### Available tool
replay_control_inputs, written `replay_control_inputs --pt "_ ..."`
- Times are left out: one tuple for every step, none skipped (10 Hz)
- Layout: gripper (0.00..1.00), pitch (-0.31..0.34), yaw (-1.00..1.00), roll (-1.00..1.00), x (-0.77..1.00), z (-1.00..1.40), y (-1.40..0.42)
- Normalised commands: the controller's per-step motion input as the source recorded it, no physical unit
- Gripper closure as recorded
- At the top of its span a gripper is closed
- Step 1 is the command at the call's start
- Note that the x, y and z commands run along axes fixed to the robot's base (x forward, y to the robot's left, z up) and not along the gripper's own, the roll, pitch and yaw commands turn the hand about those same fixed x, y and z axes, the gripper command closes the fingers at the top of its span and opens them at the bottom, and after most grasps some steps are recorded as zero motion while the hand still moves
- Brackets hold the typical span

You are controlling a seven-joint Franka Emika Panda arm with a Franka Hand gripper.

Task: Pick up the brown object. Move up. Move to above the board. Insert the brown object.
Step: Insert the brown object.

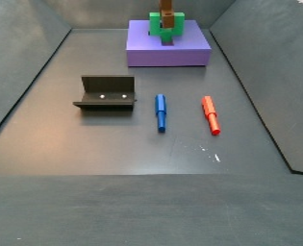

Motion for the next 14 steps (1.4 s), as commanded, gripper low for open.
replay_control_inputs --pt "1.00 -0.034 -0.06 0.00 -0.05 -0.08 0.00" --pt "1.00 -0.043 -0.08 0.00 -0.01 -0.18 0.00" --pt "1.00 -0.044 -0.07 -0.05 0.00 -0.23 0.00" --pt "1.00 -0.041 -0.07 -0.08 0.00 -0.29 0.00" --pt "1.00 -0.026 -0.06 -0.10 0.00 -0.33 0.00" --pt "1.00 -0.020 -0.06 -0.09 0.00 -0.35 0.00" --pt "1.00 -0.009 -0.09 -0.05 0.00 -0.32 0.01" --pt "1.00 -0.004 -0.13 -0.04 0.00 -0.28 0.06" --pt "1.00 -0.010 -0.13 0.00 0.00 -0.21 0.07" --pt "1.00 -0.006 -0.13 0.00 0.00 -0.15 0.08" --pt "1.00 0.000 -0.13 0.00 0.00 -0.14 0.05" --pt "1.00 0.000 -0.13 0.00 0.04 -0.12 0.00" --pt "1.00 0.000 -0.09 -0.04 0.06 -0.16 0.00" --pt "1.00 0.000 -0.09 -0.04 0.04 -0.16 0.00"
